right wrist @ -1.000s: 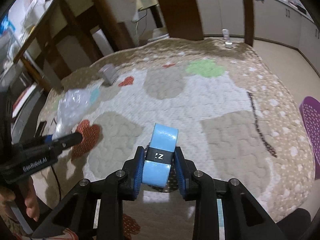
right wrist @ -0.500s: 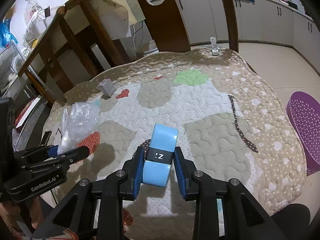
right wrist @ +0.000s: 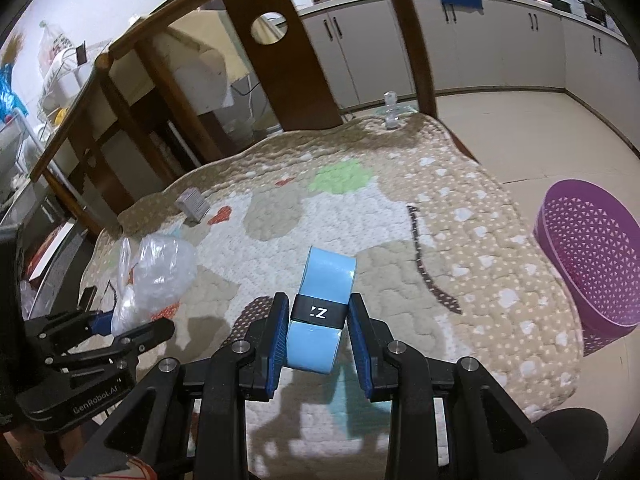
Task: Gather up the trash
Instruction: 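Carry both items over the purple basket and open both tools to drop them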
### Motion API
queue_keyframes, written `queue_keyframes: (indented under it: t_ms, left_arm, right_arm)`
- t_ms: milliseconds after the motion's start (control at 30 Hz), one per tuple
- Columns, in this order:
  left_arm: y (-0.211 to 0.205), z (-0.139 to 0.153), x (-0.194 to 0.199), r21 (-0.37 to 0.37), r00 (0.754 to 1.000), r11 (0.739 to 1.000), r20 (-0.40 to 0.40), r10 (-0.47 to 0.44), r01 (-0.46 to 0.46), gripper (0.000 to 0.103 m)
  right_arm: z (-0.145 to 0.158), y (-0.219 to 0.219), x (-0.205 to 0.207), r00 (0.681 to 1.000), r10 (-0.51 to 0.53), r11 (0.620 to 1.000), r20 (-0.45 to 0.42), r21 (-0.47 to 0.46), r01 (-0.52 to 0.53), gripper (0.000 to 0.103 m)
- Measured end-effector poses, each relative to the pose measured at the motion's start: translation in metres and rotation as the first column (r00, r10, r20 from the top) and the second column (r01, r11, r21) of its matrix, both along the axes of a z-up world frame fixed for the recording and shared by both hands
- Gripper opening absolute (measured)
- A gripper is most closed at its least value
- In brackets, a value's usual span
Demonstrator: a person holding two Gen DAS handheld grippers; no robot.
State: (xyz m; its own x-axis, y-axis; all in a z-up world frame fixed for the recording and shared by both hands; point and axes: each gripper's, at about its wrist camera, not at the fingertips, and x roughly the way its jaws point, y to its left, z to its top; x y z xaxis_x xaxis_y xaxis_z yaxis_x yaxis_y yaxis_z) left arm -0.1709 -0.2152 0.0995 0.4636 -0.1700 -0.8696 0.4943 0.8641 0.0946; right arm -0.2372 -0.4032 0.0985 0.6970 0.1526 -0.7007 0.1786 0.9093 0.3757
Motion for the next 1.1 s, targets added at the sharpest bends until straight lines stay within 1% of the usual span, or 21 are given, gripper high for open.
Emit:
queue_keyframes:
  t_ms: [400,633,700,900,1033,1100]
  left_arm:
    - [-0.031,-0.006,0.000,0.035,0.999,0.998,0.001,-0.050,0.050,0.037]
    - [-0.045,-0.008,0.001,0.042,0.997,0.996,-0.008,-0.074,0.075,0.037]
    - [-0.051,-0.007,0.001,0.034,0.996,0.995,-0.015,-0.088,0.089,0.037]
    - [-0.080,0.001,0.001,-0.025,0.985,0.985,-0.023,-0.169,0.168,0.037]
    - [-0.113,0.005,0.000,-0.060,0.970,0.969,-0.026,-0.241,0.239,0.037]
    - [-0.135,0.008,-0.001,-0.087,0.958,0.956,-0.029,-0.285,0.282,0.037]
  right_arm:
    - [-0.003,-0.038,-0.012,0.996,-0.094,0.995,-0.001,0.020,0.094,0.032]
    - [-0.006,-0.058,-0.020,0.990,-0.142,0.989,-0.005,0.029,0.142,0.032]
    - [-0.007,-0.065,-0.023,0.987,-0.159,0.987,-0.004,0.031,0.159,0.032]
    - [-0.006,-0.095,-0.035,0.972,-0.233,0.972,0.001,0.028,0.233,0.032]
    - [-0.005,-0.121,-0.048,0.955,-0.295,0.955,0.005,0.020,0.295,0.032]
    - [-0.006,-0.135,-0.054,0.946,-0.326,0.945,0.005,0.014,0.325,0.032]
